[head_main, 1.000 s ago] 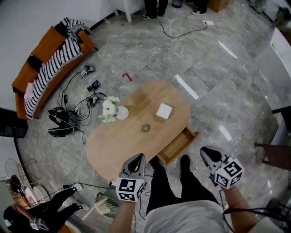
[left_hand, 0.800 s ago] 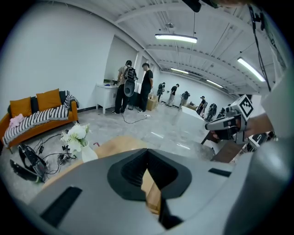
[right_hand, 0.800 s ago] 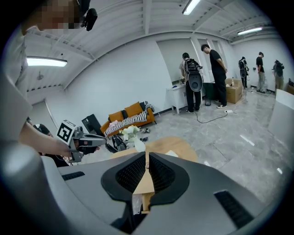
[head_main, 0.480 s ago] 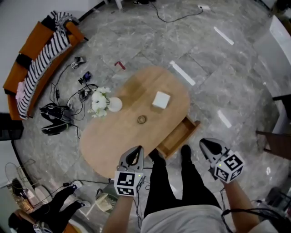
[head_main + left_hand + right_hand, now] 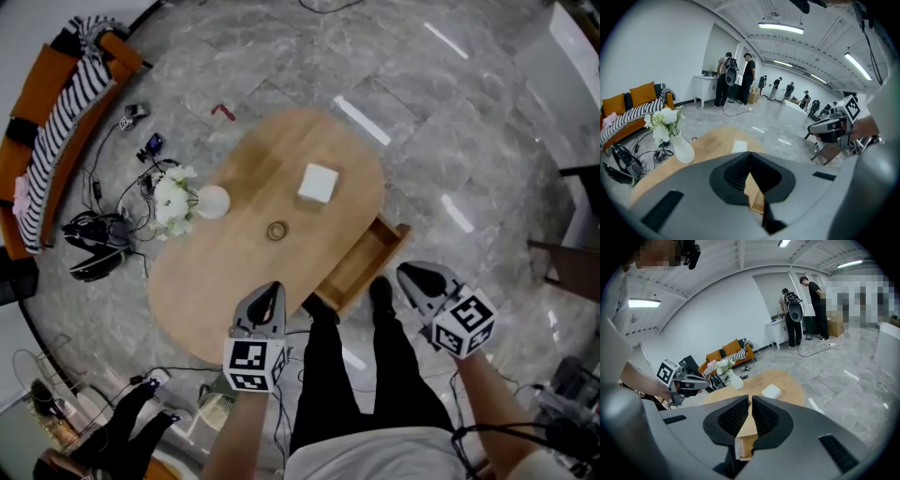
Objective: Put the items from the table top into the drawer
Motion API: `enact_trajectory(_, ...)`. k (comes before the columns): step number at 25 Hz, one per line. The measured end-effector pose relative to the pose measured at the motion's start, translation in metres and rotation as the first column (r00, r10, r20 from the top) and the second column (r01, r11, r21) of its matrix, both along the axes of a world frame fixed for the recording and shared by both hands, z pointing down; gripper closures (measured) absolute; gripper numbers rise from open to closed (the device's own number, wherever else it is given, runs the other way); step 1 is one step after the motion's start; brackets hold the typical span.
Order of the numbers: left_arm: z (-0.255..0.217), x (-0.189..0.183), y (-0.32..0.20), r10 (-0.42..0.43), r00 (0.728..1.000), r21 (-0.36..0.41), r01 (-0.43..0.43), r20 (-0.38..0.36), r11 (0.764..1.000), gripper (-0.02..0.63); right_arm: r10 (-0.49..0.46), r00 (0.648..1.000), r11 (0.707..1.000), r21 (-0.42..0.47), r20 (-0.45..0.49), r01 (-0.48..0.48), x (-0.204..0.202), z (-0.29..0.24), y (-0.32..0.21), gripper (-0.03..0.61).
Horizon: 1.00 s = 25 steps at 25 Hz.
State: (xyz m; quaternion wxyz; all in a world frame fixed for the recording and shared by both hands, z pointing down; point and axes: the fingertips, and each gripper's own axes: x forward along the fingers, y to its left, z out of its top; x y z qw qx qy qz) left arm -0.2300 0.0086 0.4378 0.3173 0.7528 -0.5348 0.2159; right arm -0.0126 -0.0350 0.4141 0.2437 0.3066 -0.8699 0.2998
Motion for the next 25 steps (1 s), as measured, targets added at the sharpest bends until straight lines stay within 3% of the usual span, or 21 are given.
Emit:
enact_trajectory(9,0.042,0.009,-0.004,0.037,0.999,-0.024,-0.038,-0.020,0.999,0.612,0.000,1.000,0.999,-0.039,-0.003,0.000,-0.003,0.041,0.003,0.534)
enact_trajectory(25,0.138,0.001,-0.013,0.150,0.988,-0.087,-0.147,0.030,0.985,0.612,0.030,1.000,0.997,-0.067,0.008,-0.030,-0.024,0.109,-0.001,0.534)
